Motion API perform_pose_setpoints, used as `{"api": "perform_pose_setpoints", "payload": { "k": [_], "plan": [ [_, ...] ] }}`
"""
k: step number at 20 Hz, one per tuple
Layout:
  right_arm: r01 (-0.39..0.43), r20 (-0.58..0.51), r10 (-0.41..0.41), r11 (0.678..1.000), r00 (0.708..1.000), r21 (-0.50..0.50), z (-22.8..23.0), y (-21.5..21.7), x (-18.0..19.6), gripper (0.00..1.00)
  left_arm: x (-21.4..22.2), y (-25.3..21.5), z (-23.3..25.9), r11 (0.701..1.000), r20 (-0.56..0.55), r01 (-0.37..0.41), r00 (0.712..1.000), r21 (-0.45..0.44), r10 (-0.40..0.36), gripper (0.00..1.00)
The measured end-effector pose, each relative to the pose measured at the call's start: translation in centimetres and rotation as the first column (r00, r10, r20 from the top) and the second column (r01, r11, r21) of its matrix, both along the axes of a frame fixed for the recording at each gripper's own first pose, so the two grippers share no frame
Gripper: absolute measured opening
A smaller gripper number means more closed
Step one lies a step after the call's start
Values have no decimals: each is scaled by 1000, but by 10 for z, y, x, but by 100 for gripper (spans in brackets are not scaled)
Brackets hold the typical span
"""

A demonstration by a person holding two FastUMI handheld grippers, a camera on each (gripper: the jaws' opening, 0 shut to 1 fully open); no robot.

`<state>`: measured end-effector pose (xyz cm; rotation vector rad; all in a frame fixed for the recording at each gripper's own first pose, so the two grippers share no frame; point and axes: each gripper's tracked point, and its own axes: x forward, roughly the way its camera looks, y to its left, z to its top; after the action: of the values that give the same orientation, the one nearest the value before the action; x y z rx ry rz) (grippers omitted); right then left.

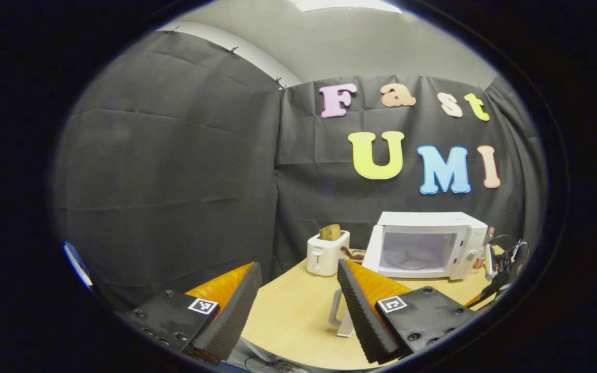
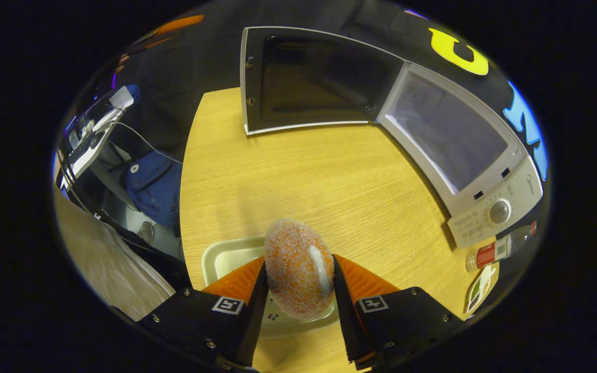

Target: Open the microwave oven with the left hand, put the food in, and close the microwave oven.

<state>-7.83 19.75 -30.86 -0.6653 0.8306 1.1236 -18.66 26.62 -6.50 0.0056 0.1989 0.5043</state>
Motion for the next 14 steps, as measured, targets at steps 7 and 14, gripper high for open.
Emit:
{"api": "perform_pose_setpoints", "payload": {
  "k": [7,14],
  "plan": [
    [115,148,-130,988,980,100,48,30,67,65,3,0,-3,1000,-3,-3,1000,-3,3,94],
    [228,211,-269,953,940,200,72,54,136,65,0,10,-1,999,-11,-36,999,9,36,94]
  ]
}}
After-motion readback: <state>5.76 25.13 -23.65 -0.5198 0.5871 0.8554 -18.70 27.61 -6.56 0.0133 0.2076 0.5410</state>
